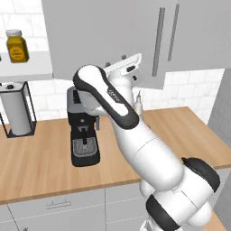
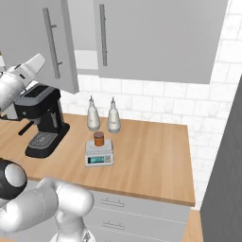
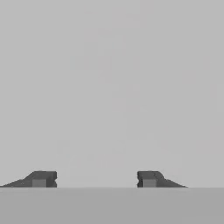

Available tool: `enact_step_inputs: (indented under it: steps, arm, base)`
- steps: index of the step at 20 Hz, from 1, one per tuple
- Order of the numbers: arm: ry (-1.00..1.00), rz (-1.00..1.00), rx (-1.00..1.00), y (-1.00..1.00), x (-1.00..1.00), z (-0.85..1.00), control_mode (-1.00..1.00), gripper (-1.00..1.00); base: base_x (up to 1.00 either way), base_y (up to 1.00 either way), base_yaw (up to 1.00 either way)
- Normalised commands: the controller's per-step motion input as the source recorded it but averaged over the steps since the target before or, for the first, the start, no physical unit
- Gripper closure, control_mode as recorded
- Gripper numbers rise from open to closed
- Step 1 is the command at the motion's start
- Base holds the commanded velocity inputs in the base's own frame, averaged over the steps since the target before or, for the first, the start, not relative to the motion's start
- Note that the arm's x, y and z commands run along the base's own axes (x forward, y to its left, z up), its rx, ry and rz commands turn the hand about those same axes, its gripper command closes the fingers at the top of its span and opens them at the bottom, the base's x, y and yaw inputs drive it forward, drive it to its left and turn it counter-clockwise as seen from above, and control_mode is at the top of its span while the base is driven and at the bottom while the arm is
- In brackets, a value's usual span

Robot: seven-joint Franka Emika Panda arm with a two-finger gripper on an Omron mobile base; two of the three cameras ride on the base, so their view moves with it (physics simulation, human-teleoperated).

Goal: Pick the jam and place it on the digital scale for weighing, and close the cabinet.

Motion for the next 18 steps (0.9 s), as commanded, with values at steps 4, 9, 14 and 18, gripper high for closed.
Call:
enact_step_inputs:
  steps: [4,9,14,18]
  arm:
    - [0.0,0.09,0.11,-0.7,0.63,0.0,-1.0,-1.0]
    - [0.0,-0.03,-0.02,-0.58,0.88,0.0,-1.0,-1.0]
    - [-0.12,-0.21,-0.14,-0.43,1.0,0.0,-1.0,-1.0]
    - [-0.14,-0.21,-0.11,-0.5,1.0,-0.1,-1.0,-1.0]
  base:
    - [0.0,0.0,0.0]
    - [0.0,0.0,0.0]
    - [0.0,0.0,0.0]
    - [0.0,0.0,0.0]
